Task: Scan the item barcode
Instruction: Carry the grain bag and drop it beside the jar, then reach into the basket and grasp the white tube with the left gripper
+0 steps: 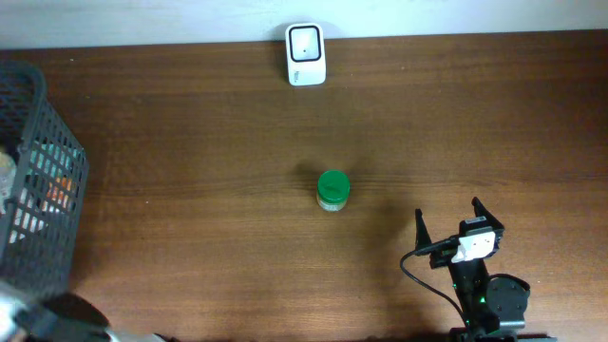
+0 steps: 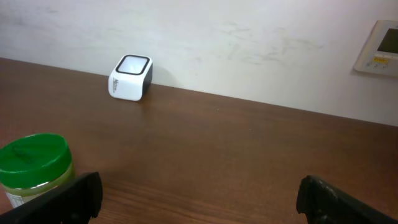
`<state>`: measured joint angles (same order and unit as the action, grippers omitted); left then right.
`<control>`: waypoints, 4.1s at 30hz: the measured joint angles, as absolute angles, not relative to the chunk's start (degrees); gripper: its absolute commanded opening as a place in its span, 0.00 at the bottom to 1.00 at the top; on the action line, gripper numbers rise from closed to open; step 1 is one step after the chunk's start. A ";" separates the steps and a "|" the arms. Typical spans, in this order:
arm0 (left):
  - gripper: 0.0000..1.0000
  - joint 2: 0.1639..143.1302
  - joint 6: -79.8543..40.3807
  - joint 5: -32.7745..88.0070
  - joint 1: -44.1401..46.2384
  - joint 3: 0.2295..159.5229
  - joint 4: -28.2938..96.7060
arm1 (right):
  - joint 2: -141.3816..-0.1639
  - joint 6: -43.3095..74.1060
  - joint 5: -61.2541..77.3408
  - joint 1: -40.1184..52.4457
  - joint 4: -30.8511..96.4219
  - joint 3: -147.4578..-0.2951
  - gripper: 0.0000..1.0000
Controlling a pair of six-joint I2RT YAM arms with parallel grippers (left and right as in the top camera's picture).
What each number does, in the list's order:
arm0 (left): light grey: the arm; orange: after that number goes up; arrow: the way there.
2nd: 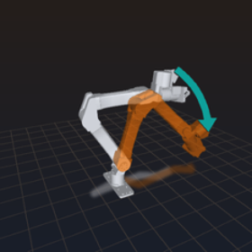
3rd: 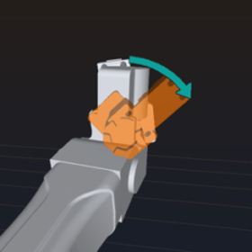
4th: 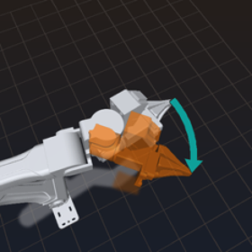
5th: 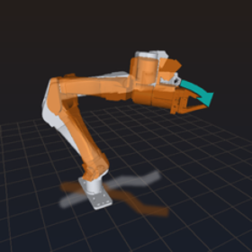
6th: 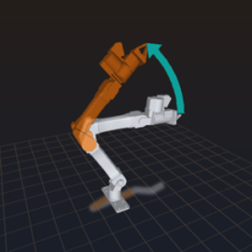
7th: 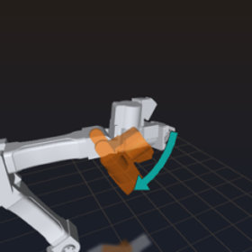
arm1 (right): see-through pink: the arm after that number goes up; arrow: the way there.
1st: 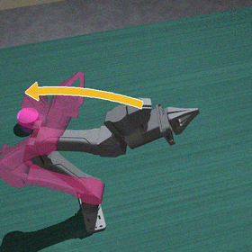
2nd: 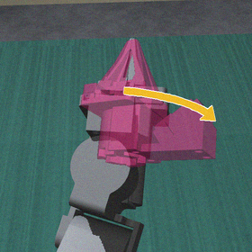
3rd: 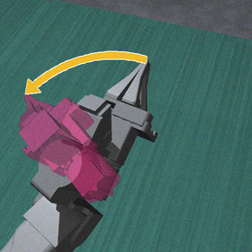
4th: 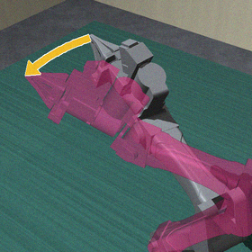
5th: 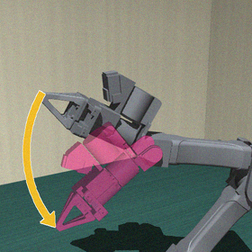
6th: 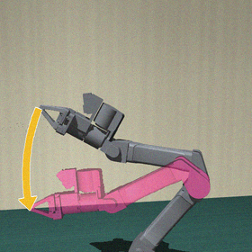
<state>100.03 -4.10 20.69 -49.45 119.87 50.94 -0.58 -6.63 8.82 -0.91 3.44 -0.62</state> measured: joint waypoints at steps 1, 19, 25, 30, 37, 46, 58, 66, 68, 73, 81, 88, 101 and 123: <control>0.00 97.10 -4.45 21.54 -48.95 119.96 51.59 | -0.58 -6.63 8.82 -0.91 3.44 -0.62 0.98; 0.00 99.04 -17.87 20.10 4.93 81.34 46.52 | -0.58 -6.59 8.82 -0.91 3.44 -0.62 0.98; 0.63 101.89 -35.38 14.90 17.54 69.58 31.38 | -0.58 -6.61 8.82 -0.91 3.44 -0.62 0.98; 0.99 102.98 -38.68 12.93 22.37 69.32 29.28 | -0.58 -6.63 8.82 -0.91 3.44 -0.62 0.98; 0.99 96.31 -34.28 5.50 14.61 74.13 35.83 | -0.58 -6.61 8.82 -0.91 3.44 -0.62 0.98; 1.00 86.72 -10.11 0.80 -18.24 106.00 54.28 | -0.58 -6.61 8.80 -0.91 3.44 -0.62 0.98; 0.84 106.39 -5.80 -7.55 -44.64 106.28 56.45 | -0.58 -6.61 8.82 -0.91 3.44 -0.62 0.98; 0.64 112.68 0.14 -9.74 -46.52 95.70 49.78 | -0.58 -6.63 8.82 -0.91 3.44 -0.62 0.98; 0.58 115.26 2.11 -9.76 -46.54 95.11 49.04 | -0.58 -6.61 8.82 -0.91 3.44 -0.62 0.98; 0.53 118.72 5.89 -8.75 -46.52 94.91 44.40 | -0.58 -6.59 8.82 -0.91 3.44 -0.62 0.98; 0.47 119.96 7.97 -6.31 -46.30 94.91 42.13 | -0.58 -6.63 8.82 -0.91 3.44 -0.62 0.98; 0.49 121.69 9.06 -6.44 -42.24 94.91 35.66 | -0.58 -6.61 8.80 -0.91 3.44 -0.62 0.98; 0.00 124.29 9.65 -12.67 -42.87 94.91 37.15 | -0.58 -6.61 8.80 -0.91 3.44 -0.62 0.98; 0.00 92.20 4.21 -4.73 -40.64 102.02 41.95 | -0.58 -6.61 8.82 -0.91 3.44 -0.62 0.98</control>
